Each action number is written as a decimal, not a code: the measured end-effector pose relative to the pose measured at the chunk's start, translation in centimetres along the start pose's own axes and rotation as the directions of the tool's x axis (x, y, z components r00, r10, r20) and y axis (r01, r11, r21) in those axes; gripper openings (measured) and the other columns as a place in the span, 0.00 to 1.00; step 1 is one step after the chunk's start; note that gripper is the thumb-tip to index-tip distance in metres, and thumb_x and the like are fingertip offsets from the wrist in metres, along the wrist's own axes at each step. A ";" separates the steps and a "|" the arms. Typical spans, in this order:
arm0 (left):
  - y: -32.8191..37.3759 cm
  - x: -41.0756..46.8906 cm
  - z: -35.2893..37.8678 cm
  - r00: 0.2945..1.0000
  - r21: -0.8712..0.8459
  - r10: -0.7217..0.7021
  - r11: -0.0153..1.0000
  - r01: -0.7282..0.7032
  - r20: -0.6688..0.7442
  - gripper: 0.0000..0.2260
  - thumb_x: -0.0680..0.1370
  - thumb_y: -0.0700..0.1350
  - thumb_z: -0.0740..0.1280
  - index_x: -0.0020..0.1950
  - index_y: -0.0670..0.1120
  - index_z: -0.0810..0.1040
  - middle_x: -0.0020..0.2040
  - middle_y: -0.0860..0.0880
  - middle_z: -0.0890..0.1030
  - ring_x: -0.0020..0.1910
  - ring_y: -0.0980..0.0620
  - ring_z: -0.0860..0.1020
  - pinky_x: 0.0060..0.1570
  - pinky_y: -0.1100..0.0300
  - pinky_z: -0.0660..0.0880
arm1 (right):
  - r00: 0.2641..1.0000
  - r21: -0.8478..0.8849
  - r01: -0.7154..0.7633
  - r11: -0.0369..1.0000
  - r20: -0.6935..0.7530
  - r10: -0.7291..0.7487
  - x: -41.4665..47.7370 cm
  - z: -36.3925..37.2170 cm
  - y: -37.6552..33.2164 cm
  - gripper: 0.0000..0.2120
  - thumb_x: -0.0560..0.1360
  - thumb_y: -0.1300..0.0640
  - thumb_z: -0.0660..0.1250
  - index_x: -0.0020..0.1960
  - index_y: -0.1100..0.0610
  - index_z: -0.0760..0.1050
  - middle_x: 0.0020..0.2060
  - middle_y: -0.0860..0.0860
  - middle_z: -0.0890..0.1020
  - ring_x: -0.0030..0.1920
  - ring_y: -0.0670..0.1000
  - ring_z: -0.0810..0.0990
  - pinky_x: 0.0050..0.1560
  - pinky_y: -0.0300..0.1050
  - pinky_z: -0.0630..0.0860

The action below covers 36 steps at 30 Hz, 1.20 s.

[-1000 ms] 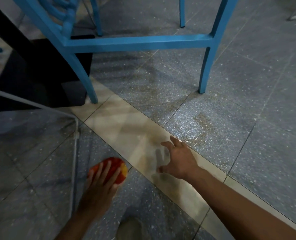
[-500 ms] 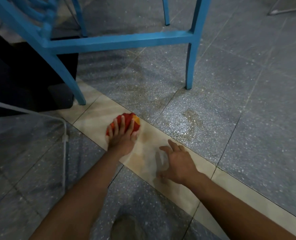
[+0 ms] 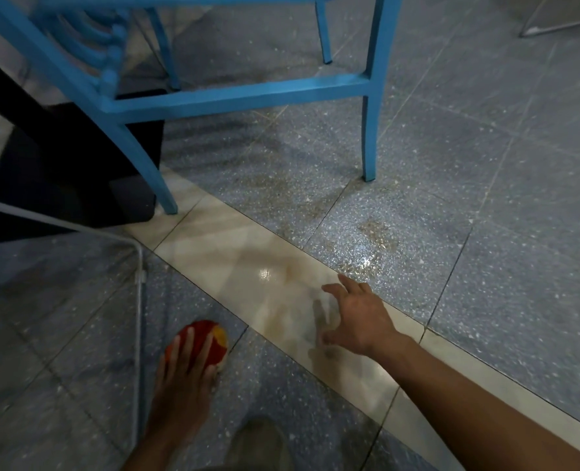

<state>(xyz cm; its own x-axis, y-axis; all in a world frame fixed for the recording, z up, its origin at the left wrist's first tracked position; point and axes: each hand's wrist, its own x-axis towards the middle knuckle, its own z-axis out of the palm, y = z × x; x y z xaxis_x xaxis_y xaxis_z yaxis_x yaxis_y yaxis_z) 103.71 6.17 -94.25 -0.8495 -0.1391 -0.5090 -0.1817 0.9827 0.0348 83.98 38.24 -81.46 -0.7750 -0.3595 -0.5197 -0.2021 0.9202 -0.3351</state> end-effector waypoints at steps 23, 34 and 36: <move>12.7 19.6 -11.0 0.913 0.047 0.378 0.926 -0.375 -0.150 0.31 0.84 0.61 0.44 0.88 0.54 0.53 0.89 0.45 0.47 0.88 0.39 0.48 0.84 0.36 0.49 | 0.955 0.153 -0.254 0.955 -0.114 0.273 1.6 -2.1 4.9 0.51 0.63 0.35 0.80 0.80 0.44 0.62 0.82 0.53 0.59 0.79 0.58 0.61 0.78 0.55 0.62; -3.0 11.4 -5.9 0.858 0.218 0.501 0.856 -0.470 -0.116 0.30 0.86 0.53 0.52 0.89 0.53 0.51 0.89 0.44 0.47 0.87 0.36 0.48 0.78 0.30 0.62 | 0.950 0.160 -0.283 0.946 -0.089 0.299 0.0 -1.5 5.8 0.53 0.63 0.34 0.80 0.81 0.44 0.59 0.83 0.51 0.57 0.79 0.60 0.60 0.77 0.58 0.64; -0.4 13.9 -7.8 0.936 0.148 0.328 0.939 -0.309 -0.128 0.29 0.87 0.57 0.45 0.88 0.50 0.56 0.89 0.41 0.48 0.87 0.34 0.49 0.81 0.29 0.56 | 0.953 0.145 -0.278 0.950 -0.080 0.291 -0.1 -0.9 5.9 0.53 0.63 0.33 0.79 0.81 0.45 0.59 0.83 0.52 0.57 0.79 0.60 0.60 0.77 0.58 0.62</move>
<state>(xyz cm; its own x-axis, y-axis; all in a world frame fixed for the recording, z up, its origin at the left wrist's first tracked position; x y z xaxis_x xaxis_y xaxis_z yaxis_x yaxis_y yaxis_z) 88.09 2.87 -94.67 -0.9179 0.1771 -0.3552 0.1657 0.9842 0.0625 82.35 43.83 -82.68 -0.8457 -0.0621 -0.5300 0.1102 0.9514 -0.2874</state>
